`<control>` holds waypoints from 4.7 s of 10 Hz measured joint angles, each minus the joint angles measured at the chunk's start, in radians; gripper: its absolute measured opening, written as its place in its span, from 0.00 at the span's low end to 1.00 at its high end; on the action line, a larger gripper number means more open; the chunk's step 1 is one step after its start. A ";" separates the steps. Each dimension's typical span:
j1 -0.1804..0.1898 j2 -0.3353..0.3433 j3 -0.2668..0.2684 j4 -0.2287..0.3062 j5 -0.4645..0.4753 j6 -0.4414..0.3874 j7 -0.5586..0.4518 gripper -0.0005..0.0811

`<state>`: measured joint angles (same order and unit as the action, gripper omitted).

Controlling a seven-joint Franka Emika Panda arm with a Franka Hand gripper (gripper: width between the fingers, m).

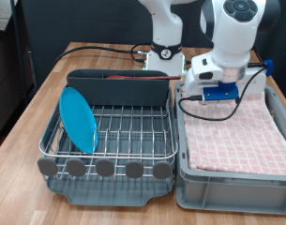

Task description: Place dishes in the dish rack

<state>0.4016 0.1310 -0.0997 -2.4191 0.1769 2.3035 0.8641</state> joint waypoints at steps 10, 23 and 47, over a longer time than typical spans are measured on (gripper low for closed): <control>0.001 0.009 0.000 0.003 -0.003 0.011 0.005 0.09; -0.042 -0.143 -0.082 0.132 -0.176 0.007 0.118 0.09; -0.140 0.277 -0.160 0.689 -0.100 0.019 -0.181 0.09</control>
<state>0.2615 0.4077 -0.2595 -1.7299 0.0771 2.3229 0.6828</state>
